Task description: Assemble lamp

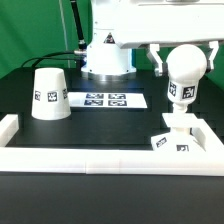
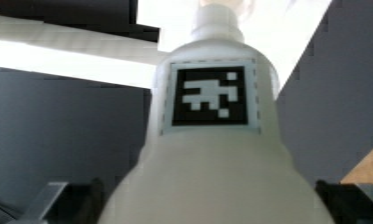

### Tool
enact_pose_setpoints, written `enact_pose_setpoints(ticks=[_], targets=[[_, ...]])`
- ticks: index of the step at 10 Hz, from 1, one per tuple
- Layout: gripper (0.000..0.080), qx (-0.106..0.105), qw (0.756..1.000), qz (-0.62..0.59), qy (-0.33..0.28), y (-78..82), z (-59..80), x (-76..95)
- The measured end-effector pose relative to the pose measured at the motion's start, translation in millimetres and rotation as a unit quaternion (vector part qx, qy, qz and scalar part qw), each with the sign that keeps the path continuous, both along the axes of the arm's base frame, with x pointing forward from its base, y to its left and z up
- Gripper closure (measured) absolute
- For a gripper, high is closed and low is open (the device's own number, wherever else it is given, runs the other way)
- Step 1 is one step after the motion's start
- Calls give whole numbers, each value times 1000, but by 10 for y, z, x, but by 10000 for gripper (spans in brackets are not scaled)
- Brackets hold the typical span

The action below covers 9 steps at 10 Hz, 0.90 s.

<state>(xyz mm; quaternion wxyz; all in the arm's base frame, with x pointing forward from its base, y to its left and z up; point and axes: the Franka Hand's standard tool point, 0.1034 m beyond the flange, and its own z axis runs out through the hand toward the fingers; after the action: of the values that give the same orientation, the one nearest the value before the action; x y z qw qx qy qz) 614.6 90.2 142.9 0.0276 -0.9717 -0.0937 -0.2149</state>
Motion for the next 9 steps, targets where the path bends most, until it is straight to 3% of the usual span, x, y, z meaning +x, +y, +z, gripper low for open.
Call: enact_pose_setpoints(ticks=[9], targets=[[219,-3,1000,11,-8,94,-189,-94]])
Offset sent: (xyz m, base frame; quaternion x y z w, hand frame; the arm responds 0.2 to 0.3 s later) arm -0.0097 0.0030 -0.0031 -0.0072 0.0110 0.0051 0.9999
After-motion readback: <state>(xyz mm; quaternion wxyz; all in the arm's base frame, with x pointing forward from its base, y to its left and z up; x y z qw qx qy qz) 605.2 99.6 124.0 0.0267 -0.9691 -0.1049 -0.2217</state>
